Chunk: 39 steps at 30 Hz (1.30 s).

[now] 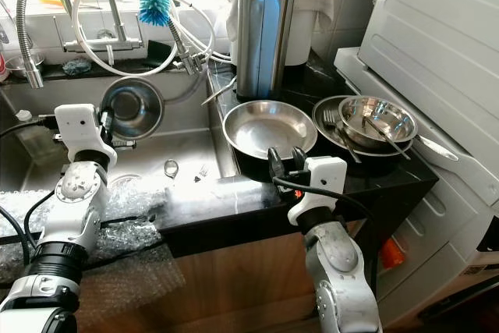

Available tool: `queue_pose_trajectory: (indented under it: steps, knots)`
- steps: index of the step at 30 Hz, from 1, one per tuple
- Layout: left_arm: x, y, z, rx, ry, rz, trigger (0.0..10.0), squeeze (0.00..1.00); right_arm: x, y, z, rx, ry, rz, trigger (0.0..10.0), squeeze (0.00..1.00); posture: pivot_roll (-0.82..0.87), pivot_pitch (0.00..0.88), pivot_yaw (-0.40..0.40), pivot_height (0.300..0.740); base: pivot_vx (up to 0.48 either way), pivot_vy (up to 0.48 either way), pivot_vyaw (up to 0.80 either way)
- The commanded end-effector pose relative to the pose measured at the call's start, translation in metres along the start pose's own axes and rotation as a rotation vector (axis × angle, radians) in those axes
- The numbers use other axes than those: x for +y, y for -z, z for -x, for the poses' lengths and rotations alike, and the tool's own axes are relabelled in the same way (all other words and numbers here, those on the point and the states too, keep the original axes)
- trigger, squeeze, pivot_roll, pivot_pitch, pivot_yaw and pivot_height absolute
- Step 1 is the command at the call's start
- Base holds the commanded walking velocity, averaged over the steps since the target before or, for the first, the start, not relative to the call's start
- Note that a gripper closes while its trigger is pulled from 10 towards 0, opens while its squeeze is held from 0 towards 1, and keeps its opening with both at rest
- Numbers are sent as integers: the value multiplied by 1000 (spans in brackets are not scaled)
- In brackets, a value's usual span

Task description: Kitchen organization

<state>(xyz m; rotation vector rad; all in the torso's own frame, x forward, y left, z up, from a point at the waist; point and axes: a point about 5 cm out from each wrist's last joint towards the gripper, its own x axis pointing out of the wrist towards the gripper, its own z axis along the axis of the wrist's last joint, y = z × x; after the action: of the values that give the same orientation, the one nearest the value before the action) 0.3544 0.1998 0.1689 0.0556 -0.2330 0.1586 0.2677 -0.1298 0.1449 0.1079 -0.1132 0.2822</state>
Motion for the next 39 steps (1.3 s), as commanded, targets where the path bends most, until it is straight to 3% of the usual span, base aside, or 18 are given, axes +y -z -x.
queue_pose_trajectory:
  steps: [1, 7, 13, 17, 20, 23, 29, 31, 39]
  knots:
    - [1, 12, 4, 42, 7, -54, 10000, 0, 2, -9, 1, -39, -5, 24, 10000, 0, -157, 0, -26, 740, 0, 0, 0]
    - [-4, 18, 5, 69, 37, -122, 10000, 0, 5, -4, 1, -25, -11, 27, 10000, 0, -148, 0, -28, 740, 0, 0, 0]
    - [-16, 32, 8, 175, 128, -185, 10000, 0, 10, -5, -3, -28, -29, 23, 10000, 0, -147, 0, -25, 740, 0, 0, 0]
    - [-18, 17, -1, 148, 132, -168, 10000, 0, 11, -6, -4, -28, -30, 23, 10000, 0, -144, 0, -24, 740, 0, 0, 0]
    - [-17, 6, -10, 137, 123, -131, 10000, 0, 12, -6, -5, -28, -32, 23, 10000, 0, -142, 0, -25, 740, 0, 0, 0]
    - [-12, -3, -20, 189, 108, -119, 10000, 0, 13, -6, -8, -28, -36, 22, 10000, 0, -139, 0, -22, 740, 0, 0, 0]
    - [-11, -3, -21, 215, 102, -101, 10000, 0, 13, -6, -8, -28, -36, 22, 10000, 0, -139, 0, -22, 740, 0, 0, 0]
    - [-6, 1, -20, 253, 93, -190, 10000, 0, 15, -5, -9, -24, -41, 21, 10000, 0, -140, 0, -22, 740, 0, 0, 0]
    - [-4, 7, -18, 316, 82, -184, 10000, 0, 14, -5, -9, -20, -40, 23, 10000, 0, -142, 0, -21, 740, 0, 0, 0]
